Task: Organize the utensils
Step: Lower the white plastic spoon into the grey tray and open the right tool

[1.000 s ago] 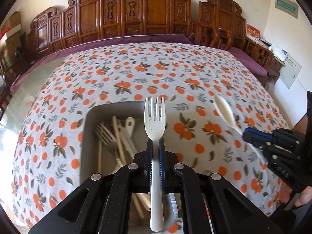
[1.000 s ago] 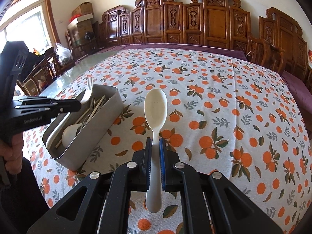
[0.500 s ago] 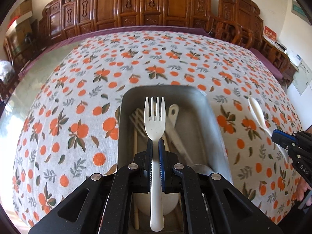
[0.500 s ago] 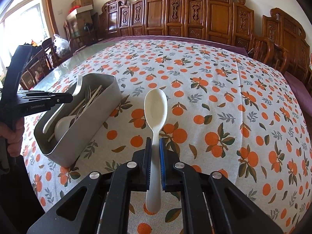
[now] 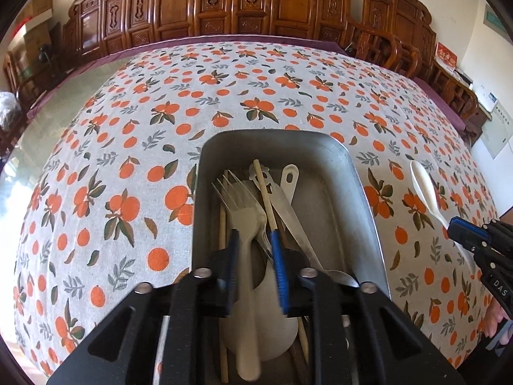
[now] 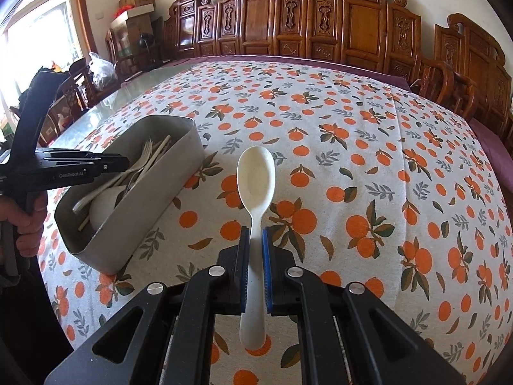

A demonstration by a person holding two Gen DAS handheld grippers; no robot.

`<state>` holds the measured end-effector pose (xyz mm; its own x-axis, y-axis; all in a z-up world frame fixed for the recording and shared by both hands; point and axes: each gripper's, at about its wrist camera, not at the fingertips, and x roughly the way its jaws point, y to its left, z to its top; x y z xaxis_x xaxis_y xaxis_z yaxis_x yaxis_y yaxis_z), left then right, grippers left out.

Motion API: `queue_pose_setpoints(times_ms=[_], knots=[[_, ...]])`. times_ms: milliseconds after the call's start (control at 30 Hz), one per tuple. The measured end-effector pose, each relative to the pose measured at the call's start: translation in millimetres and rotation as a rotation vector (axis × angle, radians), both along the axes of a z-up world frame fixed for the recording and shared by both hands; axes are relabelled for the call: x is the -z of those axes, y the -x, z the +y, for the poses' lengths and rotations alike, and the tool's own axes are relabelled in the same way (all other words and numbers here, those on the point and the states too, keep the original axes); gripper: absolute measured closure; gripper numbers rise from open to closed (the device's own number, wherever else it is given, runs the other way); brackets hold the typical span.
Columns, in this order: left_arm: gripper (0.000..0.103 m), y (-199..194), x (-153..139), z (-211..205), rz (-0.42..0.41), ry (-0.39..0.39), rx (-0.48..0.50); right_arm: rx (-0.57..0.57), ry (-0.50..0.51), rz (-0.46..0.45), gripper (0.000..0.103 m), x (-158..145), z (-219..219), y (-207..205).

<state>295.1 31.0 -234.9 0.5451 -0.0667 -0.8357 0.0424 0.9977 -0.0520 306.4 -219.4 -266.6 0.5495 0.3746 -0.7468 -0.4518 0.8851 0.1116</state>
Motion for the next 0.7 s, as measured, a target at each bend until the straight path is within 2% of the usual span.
queue_pose_setpoints(times_ms=[133, 233, 400, 567, 600, 700], knots=[[0.078, 9.6, -9.1, 4.1, -0.022, -0.006, 0.000, -0.005, -0.019, -0.010, 0.094, -6.5, 4.1, 4.7], [0.073, 16.9, -16.8, 6.5, -0.041, -0.016, 0.006, -0.011, -0.037, -0.019, 0.094, -13.5, 8.9, 10.2], [0.070, 21.9, -26.9, 10.8, -0.066, -0.029, 0.008, -0.014, -0.095, -0.045, 0.094, -35.8, 18.6, 19.2], [0.046, 23.3, -35.1, 18.7, -0.088, -0.026, -0.001, -0.036, -0.121, -0.082, 0.094, -58.4, 38.2, 23.6], [0.038, 23.8, -36.6, 20.1, -0.095, -0.031, -0.005, -0.041, -0.120, -0.086, 0.094, -60.4, 42.1, 23.8], [0.025, 25.3, -42.1, 24.7, -0.117, -0.046, -0.014, -0.058, -0.093, -0.090, 0.094, -63.2, 58.6, 22.2]])
